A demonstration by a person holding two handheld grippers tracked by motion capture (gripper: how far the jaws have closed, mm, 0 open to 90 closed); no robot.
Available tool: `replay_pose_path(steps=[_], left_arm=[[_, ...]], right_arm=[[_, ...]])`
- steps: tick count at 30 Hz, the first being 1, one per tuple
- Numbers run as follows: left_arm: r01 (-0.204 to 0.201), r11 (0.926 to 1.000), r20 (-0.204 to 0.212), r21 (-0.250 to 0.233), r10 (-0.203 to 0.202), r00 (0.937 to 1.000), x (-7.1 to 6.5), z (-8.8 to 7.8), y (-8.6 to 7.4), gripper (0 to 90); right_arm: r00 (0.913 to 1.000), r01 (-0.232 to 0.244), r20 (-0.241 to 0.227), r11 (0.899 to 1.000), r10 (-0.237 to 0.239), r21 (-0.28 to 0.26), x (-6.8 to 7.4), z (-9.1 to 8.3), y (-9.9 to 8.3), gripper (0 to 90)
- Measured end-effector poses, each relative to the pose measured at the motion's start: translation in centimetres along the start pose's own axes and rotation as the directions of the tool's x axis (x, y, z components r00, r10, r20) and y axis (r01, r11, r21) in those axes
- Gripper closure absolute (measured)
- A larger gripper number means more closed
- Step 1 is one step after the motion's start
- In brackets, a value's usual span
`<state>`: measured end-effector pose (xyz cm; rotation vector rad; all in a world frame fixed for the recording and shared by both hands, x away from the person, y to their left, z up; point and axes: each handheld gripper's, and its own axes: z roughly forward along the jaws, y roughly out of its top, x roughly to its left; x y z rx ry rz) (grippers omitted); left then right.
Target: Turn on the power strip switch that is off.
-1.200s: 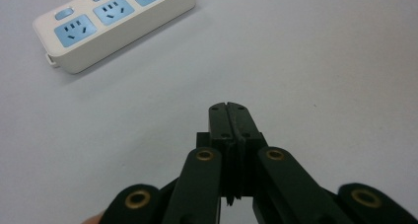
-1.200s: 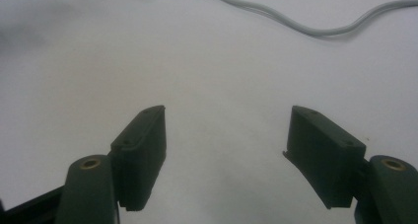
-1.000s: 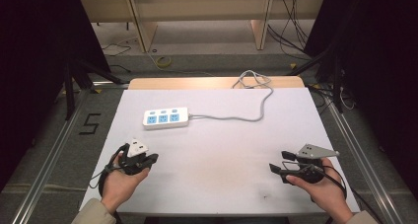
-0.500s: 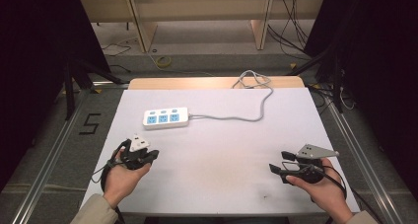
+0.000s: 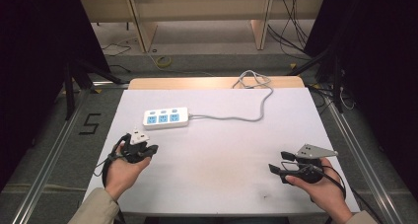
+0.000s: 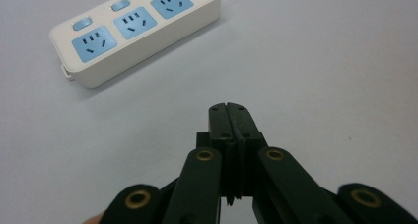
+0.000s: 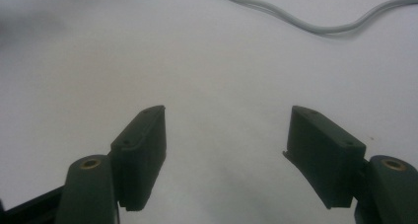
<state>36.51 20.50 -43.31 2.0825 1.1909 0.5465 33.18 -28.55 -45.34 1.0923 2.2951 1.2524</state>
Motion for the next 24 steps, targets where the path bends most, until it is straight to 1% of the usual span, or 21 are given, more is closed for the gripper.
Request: replay_pose_path(steps=[15,17,20,24], left_arm=[[0.008,0.9998,-0.016,0.020,-0.007,0.9998,0.5,0.9,0.7,89.9],[0.011,0.9998,-0.015,0.016,-0.010,0.9998,0.5,1.0,0.8,89.9],[0.003,0.9998,-0.020,0.021,-0.002,0.9998,0.6,1.2,1.1,89.9],[0.004,0.9997,-0.022,0.026,-0.003,0.9997,0.6,1.6,1.2,89.9]], right_arm=[[1.0000,0.002,0.000,1.000,-0.002,0.006,0.0,0.1,0.0,31.7],[1.0000,0.001,0.000,1.000,-0.001,0.006,0.0,0.1,0.0,31.7],[1.0000,0.002,0.000,1.000,-0.002,0.006,0.0,0.1,0.0,31.7],[1.0000,0.003,-0.002,1.000,-0.003,0.008,0.0,0.1,-0.1,31.7]])
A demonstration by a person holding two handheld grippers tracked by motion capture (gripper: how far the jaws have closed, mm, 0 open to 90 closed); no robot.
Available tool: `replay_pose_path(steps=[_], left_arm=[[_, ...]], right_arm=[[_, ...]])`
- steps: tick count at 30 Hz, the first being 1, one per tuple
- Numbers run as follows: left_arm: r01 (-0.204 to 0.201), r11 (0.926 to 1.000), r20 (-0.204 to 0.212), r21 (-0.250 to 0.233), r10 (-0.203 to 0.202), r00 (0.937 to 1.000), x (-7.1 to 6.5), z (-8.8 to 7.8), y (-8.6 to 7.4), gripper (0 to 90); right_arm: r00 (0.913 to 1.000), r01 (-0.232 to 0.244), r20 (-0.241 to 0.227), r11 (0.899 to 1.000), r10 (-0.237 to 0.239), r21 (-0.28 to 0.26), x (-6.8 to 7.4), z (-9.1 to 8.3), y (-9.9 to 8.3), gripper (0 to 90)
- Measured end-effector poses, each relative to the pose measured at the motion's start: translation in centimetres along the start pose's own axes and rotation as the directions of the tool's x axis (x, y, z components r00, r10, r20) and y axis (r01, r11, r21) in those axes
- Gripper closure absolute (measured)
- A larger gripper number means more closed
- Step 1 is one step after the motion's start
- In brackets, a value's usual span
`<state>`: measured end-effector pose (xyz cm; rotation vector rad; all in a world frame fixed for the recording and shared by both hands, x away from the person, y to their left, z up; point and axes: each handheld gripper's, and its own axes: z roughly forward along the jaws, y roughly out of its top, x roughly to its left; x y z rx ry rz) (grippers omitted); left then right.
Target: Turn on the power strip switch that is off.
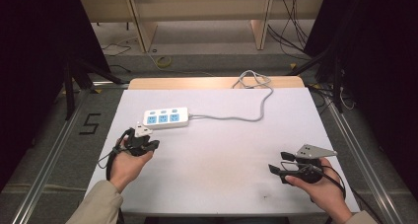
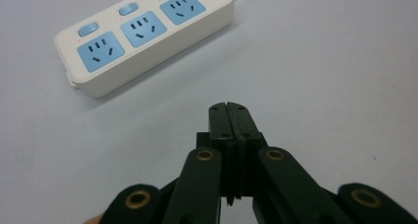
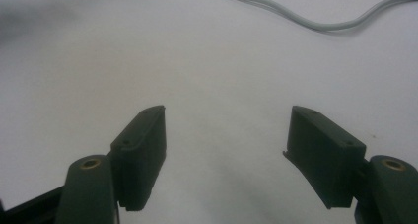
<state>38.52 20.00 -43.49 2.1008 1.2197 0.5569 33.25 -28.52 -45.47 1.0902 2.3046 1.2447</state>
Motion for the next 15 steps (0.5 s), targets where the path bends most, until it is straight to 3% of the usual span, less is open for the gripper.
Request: replay_pose_path(steps=[15], left_arm=[[-0.004,1.0000,-0.004,-0.004,0.003,1.0000,-0.01,0.84,0.98,89.9]], right_arm=[[1.0000,0.001,0.001,1.000,-0.001,0.002,0.01,0.02,0.00,31.7]])
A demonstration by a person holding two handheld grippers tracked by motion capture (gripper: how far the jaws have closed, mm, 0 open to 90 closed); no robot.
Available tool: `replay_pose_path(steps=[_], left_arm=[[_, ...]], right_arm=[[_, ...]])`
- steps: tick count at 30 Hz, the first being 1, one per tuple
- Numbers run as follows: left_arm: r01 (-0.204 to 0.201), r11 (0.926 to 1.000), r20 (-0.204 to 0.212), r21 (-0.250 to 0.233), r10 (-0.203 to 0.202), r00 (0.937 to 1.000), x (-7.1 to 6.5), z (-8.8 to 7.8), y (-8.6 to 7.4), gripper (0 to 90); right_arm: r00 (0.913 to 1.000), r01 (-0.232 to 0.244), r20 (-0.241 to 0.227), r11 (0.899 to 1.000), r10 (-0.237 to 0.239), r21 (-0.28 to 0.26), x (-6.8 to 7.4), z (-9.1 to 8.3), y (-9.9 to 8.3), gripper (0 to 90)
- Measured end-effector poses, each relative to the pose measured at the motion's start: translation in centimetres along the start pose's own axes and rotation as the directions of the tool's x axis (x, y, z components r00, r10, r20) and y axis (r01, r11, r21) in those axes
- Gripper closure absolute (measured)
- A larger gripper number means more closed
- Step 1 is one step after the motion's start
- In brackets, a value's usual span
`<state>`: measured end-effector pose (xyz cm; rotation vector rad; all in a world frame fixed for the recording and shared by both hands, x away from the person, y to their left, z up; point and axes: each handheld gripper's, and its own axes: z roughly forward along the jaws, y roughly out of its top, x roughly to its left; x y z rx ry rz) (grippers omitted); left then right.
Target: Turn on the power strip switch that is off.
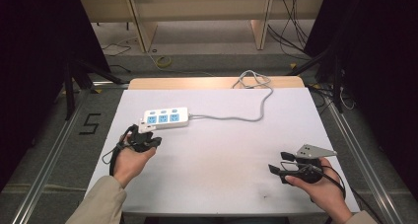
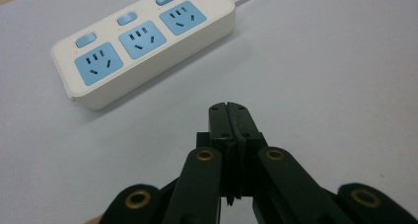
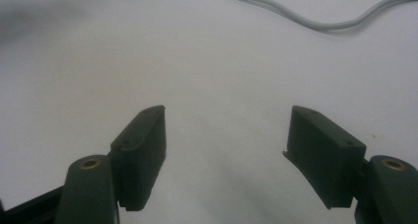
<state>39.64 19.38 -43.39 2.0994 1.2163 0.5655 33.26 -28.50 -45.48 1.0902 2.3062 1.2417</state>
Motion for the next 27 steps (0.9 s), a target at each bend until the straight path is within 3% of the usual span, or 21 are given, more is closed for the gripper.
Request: replay_pose_path(steps=[27], left_arm=[[0.000,1.0000,-0.018,-0.005,0.000,0.9998,0.5,1.2,1.4,89.9]], right_arm=[[1.0000,0.001,0.001,1.000,-0.001,0.002,0.0,0.0,0.0,31.7]])
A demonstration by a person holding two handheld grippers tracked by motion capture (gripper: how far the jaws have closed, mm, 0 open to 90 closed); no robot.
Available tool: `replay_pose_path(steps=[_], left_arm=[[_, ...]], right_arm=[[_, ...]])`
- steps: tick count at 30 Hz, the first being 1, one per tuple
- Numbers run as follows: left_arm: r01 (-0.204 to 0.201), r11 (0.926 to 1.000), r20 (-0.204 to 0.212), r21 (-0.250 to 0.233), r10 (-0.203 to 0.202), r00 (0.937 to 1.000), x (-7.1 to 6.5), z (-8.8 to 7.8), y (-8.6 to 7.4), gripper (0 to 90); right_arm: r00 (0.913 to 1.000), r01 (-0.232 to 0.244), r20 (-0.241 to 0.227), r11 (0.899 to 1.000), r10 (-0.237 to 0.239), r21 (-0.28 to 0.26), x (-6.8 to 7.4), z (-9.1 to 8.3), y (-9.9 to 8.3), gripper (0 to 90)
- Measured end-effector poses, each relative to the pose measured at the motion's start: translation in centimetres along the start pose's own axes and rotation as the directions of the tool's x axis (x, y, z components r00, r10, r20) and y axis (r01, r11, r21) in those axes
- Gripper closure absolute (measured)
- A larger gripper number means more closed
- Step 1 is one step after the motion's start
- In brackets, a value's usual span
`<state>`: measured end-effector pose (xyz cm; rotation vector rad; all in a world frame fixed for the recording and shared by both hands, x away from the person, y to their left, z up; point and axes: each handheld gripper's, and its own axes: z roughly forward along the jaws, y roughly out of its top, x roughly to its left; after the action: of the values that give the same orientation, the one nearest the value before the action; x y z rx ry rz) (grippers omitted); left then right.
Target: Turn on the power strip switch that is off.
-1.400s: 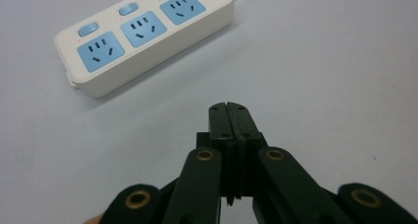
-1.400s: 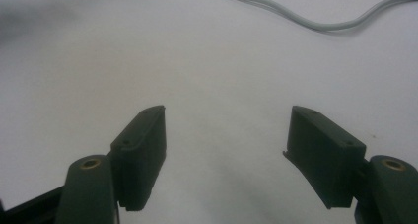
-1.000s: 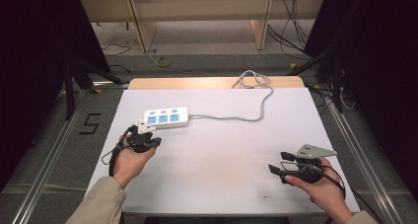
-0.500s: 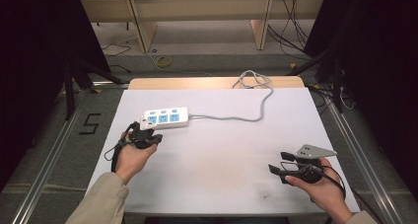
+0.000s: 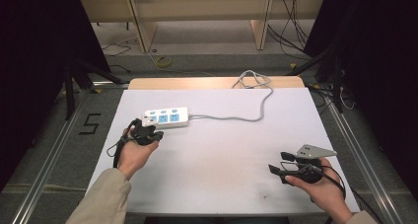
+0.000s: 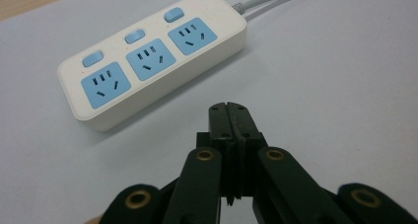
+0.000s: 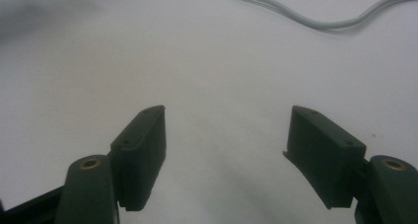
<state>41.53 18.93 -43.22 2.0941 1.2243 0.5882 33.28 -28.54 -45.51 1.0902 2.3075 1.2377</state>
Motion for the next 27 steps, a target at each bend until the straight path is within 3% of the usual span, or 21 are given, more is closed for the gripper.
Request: replay_pose_path(steps=[27], left_arm=[[0.019,0.9998,-0.001,-0.010,-0.019,0.9998,0.4,1.4,1.3,89.9]], right_arm=[[1.0000,-0.002,0.004,1.000,0.002,0.006,0.1,0.0,-0.1,31.7]])
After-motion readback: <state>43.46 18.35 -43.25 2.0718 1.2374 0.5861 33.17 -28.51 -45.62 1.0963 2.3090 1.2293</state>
